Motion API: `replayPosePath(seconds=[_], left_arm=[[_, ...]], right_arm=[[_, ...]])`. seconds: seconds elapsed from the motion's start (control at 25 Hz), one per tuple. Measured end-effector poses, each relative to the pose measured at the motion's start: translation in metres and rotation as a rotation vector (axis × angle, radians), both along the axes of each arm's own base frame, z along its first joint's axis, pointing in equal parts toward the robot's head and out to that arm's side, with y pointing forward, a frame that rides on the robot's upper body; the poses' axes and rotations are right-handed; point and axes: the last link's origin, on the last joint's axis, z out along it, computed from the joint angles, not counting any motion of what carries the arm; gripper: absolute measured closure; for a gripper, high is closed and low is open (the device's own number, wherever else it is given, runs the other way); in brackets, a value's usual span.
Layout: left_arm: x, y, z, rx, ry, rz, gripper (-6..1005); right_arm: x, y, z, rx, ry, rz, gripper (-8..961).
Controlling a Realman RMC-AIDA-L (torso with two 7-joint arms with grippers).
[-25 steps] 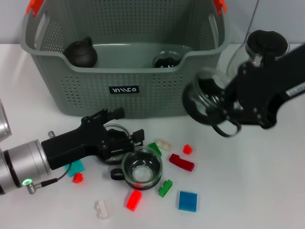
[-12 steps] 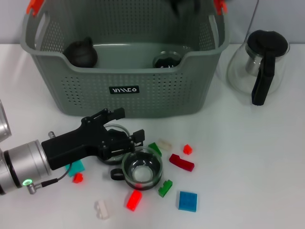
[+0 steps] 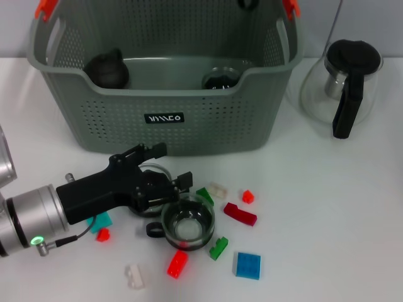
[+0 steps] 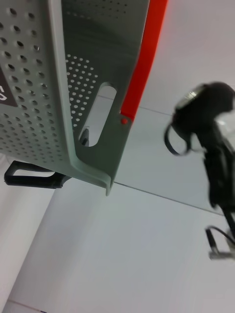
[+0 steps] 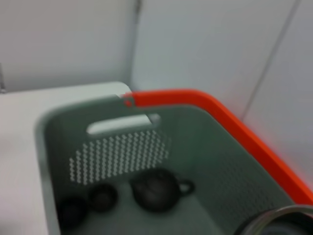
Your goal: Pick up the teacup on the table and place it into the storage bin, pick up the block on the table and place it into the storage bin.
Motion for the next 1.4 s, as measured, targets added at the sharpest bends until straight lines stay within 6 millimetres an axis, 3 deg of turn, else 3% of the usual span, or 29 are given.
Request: replayPosePath(seconds=[0.28, 0.6, 1.4], left_arm=[[-0.002, -0.001, -0.001, 0.001, 0.004, 0.010, 140], [0.000, 0.000, -0.002, -0.005, 0.003, 0.009, 142], [-0.001, -0.001, -0.002, -0.007, 0.003, 0.012, 146]], right_arm=[[0.030, 0.010, -0.033, 0.033, -0.026, -0.014, 893], [0.042, 0.009, -0.061, 0.050, -0.086, -0.010, 893], [0.047, 0.003, -0.078, 0.044, -0.158, -0.004, 860]])
